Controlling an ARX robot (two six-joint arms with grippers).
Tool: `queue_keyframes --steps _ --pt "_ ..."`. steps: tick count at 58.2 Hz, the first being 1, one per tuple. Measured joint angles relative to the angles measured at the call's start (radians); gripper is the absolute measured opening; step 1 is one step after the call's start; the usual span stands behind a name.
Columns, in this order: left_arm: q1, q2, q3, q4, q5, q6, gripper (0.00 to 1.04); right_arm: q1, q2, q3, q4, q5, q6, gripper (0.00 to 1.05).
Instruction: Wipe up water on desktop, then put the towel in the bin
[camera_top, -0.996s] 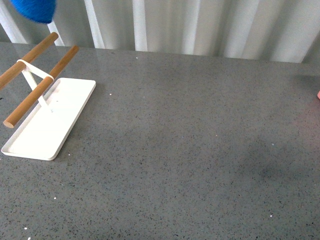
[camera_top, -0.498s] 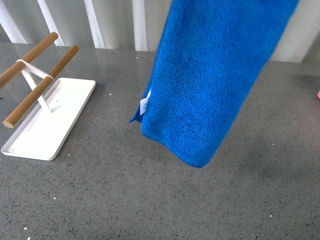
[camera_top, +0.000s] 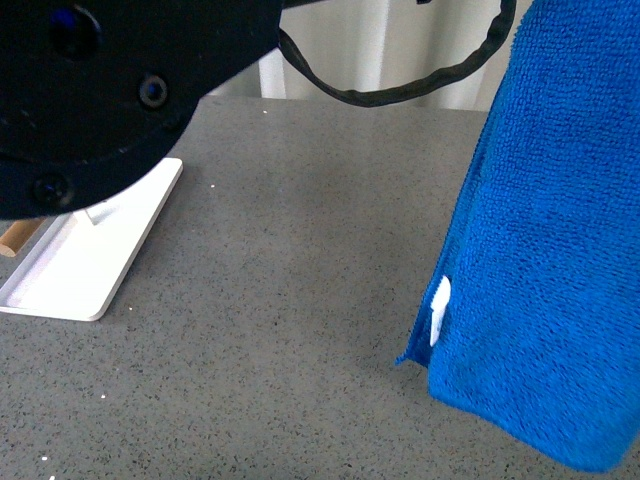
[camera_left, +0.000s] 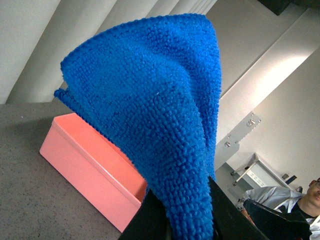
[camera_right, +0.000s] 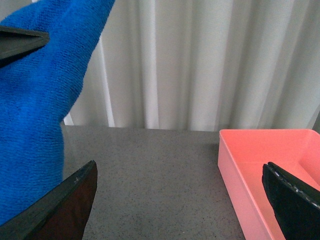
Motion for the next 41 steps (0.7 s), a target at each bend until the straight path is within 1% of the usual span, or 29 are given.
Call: queue_keyframes --steps 3,6,8,10,12,14,20,24,34,41 --pt "-0.003 0.003 0.005 0.000 -0.005 -0.002 0.05 -0.002 0.008 0.003 -0.012 -0.017 0.008 0.98" --pt "-0.005 0.005 0.010 0.000 -0.010 -0.003 0.05 -0.003 0.061 0.049 -0.135 -0.098 0.040 0.98" --pt "-0.007 0.005 0.019 0.000 -0.017 -0.005 0.05 0.019 0.166 0.100 -0.259 -0.161 0.084 0.98" --pt "-0.010 0.005 0.028 0.000 -0.020 -0.006 0.05 0.047 0.224 0.109 -0.271 -0.167 0.098 0.98" --pt "-0.010 0.005 0.034 -0.003 -0.024 -0.006 0.05 0.064 0.283 0.112 -0.241 -0.191 0.106 0.98" --pt "-0.010 0.007 0.043 -0.005 -0.037 -0.007 0.05 0.059 0.329 0.114 -0.193 -0.216 0.107 0.98" --pt "-0.013 0.007 0.056 -0.014 -0.045 -0.009 0.05 0.002 0.507 0.129 0.006 -0.289 0.040 0.98" --pt "-0.016 0.007 0.064 -0.020 -0.048 -0.010 0.05 -0.020 0.614 0.148 0.107 -0.319 -0.021 0.98" --pt "-0.017 0.009 0.079 -0.027 -0.062 -0.011 0.05 -0.009 0.760 0.200 0.218 -0.341 -0.136 0.98" --pt "-0.018 0.009 0.086 -0.033 -0.069 -0.018 0.05 -0.002 0.833 0.239 0.296 -0.401 -0.182 0.98"
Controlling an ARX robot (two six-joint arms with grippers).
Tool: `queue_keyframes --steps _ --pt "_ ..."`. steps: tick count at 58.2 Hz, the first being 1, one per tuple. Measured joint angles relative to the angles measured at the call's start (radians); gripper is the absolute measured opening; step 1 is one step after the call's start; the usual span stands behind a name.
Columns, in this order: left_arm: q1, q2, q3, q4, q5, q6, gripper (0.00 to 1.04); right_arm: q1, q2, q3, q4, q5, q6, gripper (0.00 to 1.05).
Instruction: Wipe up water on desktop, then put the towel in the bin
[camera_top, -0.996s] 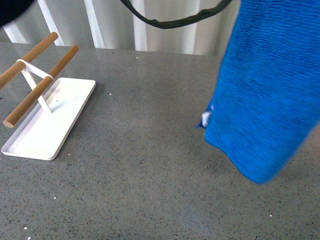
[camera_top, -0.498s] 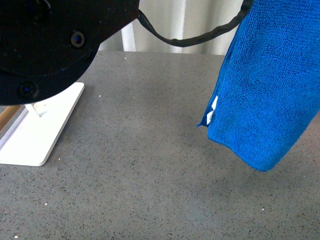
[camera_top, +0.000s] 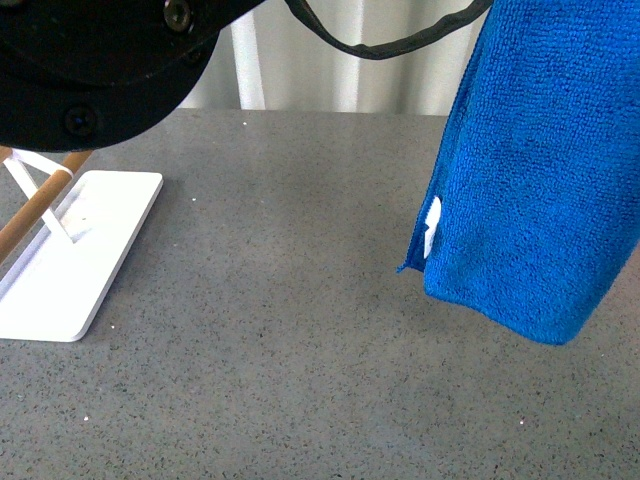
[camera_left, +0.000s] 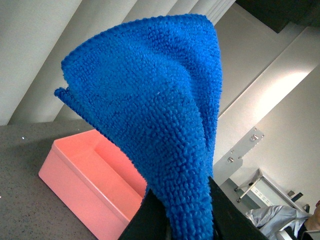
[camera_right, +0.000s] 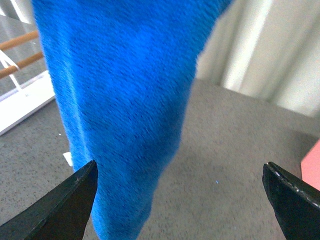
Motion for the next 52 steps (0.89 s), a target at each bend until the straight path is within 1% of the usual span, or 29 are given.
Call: queue_keyframes --steps 6,16,23,29,32,34,38,46,47,51,52 --pt "-0.003 0.000 0.001 0.000 -0.003 -0.005 0.05 0.002 0.118 0.032 0.097 -0.050 -0.031 0.98" --pt "-0.004 0.000 0.002 -0.002 -0.006 -0.009 0.05 0.034 0.293 0.051 0.235 -0.085 -0.037 0.98" --pt "-0.005 0.000 0.002 -0.003 -0.008 -0.011 0.05 0.071 0.372 0.056 0.309 -0.069 -0.040 0.98" --pt "-0.005 0.000 0.003 -0.003 -0.011 -0.011 0.05 0.105 0.407 0.062 0.327 -0.044 -0.037 0.97" --pt "-0.005 0.000 0.003 -0.006 -0.012 -0.012 0.05 0.121 0.417 0.067 0.336 -0.035 -0.031 0.92" --pt "-0.005 0.000 0.003 -0.008 -0.014 -0.013 0.05 0.136 0.425 0.072 0.346 -0.023 -0.027 0.83" --pt "-0.005 0.000 0.003 -0.008 -0.022 -0.017 0.05 0.149 0.431 0.075 0.357 -0.014 -0.025 0.72" --pt "-0.004 0.000 0.004 -0.010 -0.022 -0.019 0.05 0.156 0.445 0.075 0.377 0.000 -0.021 0.54" --pt "-0.005 0.000 0.004 -0.011 -0.022 -0.019 0.05 0.156 0.447 0.075 0.379 0.000 -0.021 0.49" --pt "-0.004 0.000 0.004 -0.018 -0.022 -0.019 0.05 0.156 0.448 0.075 0.380 0.008 -0.021 0.35" --pt "-0.003 0.000 0.004 -0.019 -0.023 -0.019 0.05 0.155 0.448 0.075 0.380 0.008 -0.021 0.33"
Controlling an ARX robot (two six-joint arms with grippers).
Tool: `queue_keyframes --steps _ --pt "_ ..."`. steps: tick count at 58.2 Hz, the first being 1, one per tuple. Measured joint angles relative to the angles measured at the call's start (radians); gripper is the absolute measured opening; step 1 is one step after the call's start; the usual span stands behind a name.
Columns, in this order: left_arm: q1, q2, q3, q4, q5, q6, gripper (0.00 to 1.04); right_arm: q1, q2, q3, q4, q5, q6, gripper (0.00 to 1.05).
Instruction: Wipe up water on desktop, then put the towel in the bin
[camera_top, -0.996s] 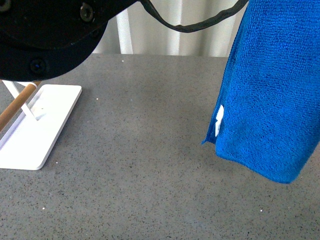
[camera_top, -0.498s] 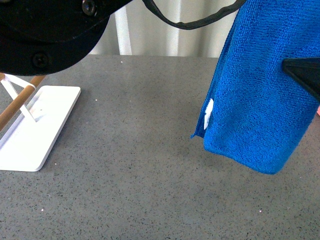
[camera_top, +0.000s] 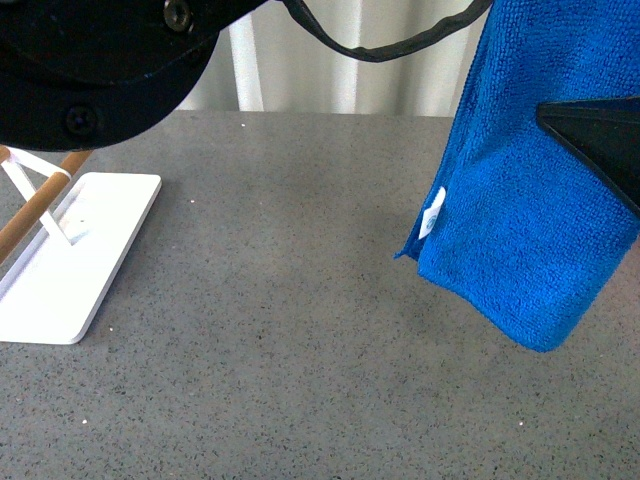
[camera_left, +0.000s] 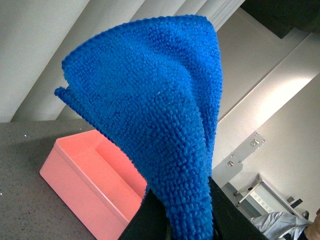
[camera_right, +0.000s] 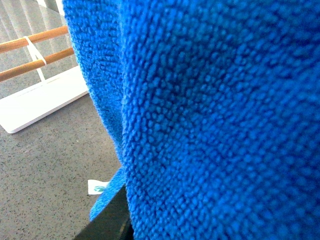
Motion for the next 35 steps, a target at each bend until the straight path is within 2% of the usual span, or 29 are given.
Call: queue_keyframes --steps 6,10,30,35 --pt "0.003 0.000 0.002 -0.018 -0.005 0.002 0.05 -0.005 -0.014 0.000 -0.011 0.000 0.000 0.12" --pt "0.006 0.000 0.003 -0.029 -0.010 0.004 0.05 -0.009 -0.024 0.000 -0.018 0.000 -0.001 0.05" --pt "0.034 0.002 0.004 -0.085 -0.022 0.029 0.05 -0.031 -0.039 0.000 -0.032 0.001 -0.002 0.04" --pt "0.045 0.002 0.004 -0.109 -0.021 0.043 0.16 -0.036 -0.039 0.000 -0.032 0.004 -0.002 0.04"
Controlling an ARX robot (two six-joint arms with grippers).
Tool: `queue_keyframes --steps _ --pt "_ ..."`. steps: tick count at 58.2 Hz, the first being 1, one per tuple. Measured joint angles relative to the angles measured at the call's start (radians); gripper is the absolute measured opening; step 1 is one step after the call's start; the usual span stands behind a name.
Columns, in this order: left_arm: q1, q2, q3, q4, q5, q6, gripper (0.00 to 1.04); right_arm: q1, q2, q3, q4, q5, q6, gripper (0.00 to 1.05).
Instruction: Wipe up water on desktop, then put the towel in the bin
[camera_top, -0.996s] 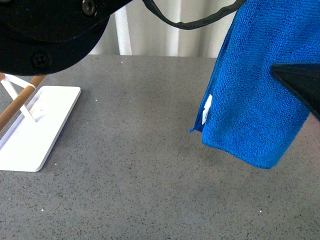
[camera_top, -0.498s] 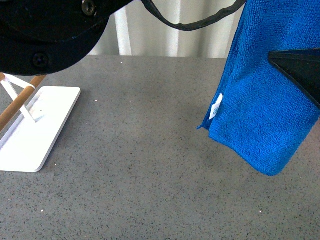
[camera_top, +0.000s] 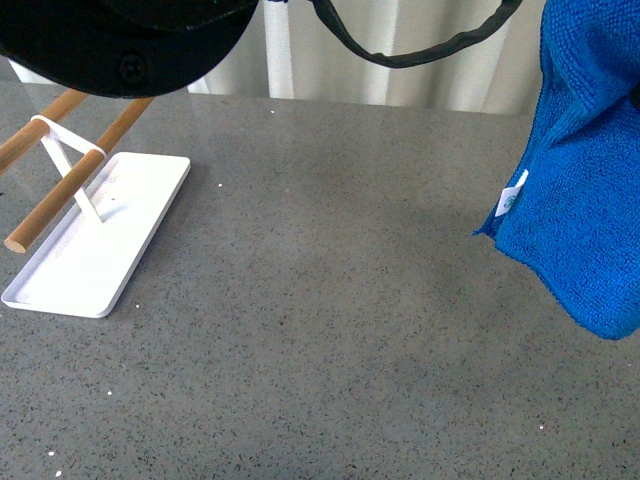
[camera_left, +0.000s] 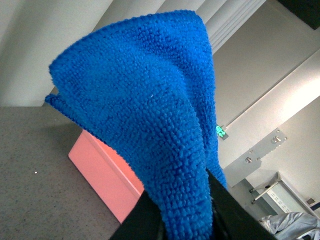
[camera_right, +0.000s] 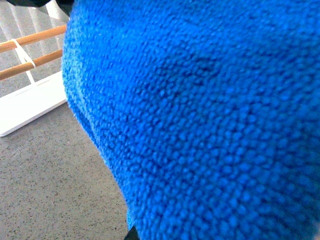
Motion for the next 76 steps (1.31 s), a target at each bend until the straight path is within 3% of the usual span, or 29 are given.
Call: queue_keyframes --steps 12,23,39,52,63,65,67,71,76 --pt "0.090 -0.008 0.000 -0.076 0.018 0.040 0.57 -0.029 0.000 0.000 -0.007 0.012 0.000 0.04" --pt "0.270 -0.026 0.003 -0.277 0.076 0.181 0.99 -0.061 0.000 0.001 -0.026 0.021 0.002 0.04" --pt "0.623 -0.180 -0.107 -0.529 0.329 0.480 0.98 -0.117 0.000 0.001 -0.031 0.013 0.002 0.04" --pt "0.820 -0.336 -0.278 -0.630 0.498 0.653 0.98 -0.137 0.013 0.001 -0.019 0.017 0.002 0.04" --pt "0.954 -0.579 -0.402 -0.701 0.650 0.680 0.98 -0.155 0.055 0.001 -0.011 0.033 0.001 0.04" --pt "0.950 -0.620 -0.436 -0.655 0.597 0.679 0.95 -0.157 0.058 0.001 -0.010 0.033 0.000 0.04" --pt "0.935 -0.689 -0.512 -0.521 0.365 0.679 0.88 -0.161 0.063 0.001 -0.005 0.034 -0.001 0.04" --pt "0.918 -0.819 -0.643 -0.366 0.082 0.679 0.75 -0.163 0.073 0.002 0.002 0.039 -0.002 0.04" --pt "0.914 -0.956 -0.739 -0.373 -0.073 0.679 0.63 -0.163 0.090 0.003 0.010 0.042 -0.004 0.04"
